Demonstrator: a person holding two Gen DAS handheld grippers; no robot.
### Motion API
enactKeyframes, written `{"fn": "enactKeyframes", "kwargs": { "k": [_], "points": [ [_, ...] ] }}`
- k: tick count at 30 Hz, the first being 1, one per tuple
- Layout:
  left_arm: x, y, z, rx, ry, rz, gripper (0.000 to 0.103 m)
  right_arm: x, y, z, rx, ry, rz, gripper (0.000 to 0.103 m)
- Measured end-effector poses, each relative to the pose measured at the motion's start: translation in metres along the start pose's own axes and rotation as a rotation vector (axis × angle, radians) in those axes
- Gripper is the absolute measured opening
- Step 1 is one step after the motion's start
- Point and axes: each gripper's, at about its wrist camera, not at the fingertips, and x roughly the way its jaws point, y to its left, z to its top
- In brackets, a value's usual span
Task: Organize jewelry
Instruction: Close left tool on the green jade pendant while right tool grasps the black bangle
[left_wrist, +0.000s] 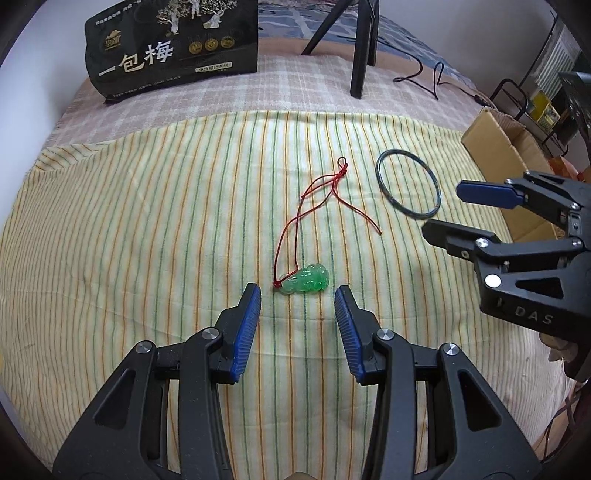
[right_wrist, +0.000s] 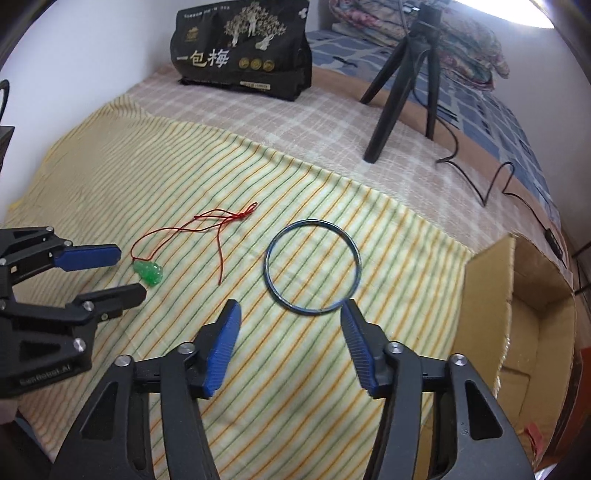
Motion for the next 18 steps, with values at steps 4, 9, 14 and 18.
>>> {"fn": "enactKeyframes", "kwargs": {
  "k": [4,9,14,18],
  "points": [
    [0.003,0.000,0.002,-0.011,0.003,0.000,0.042,0.008,0.001,0.003,-0.003,0.009,0.004,0.053],
    [0.009,0.003,0.006,-0.032,0.008,-0.007,0.042,0.017,0.003,0.006,-0.008,0.017,0.000,0.053],
    [0.015,0.004,0.009,-0.047,0.012,-0.011,0.042,0.026,0.003,0.006,-0.003,0.024,-0.003,0.053],
    [0.015,0.007,0.010,-0.074,0.015,-0.026,0.042,0.026,0.003,0.007,-0.002,0.024,-0.003,0.053]
  ]
}}
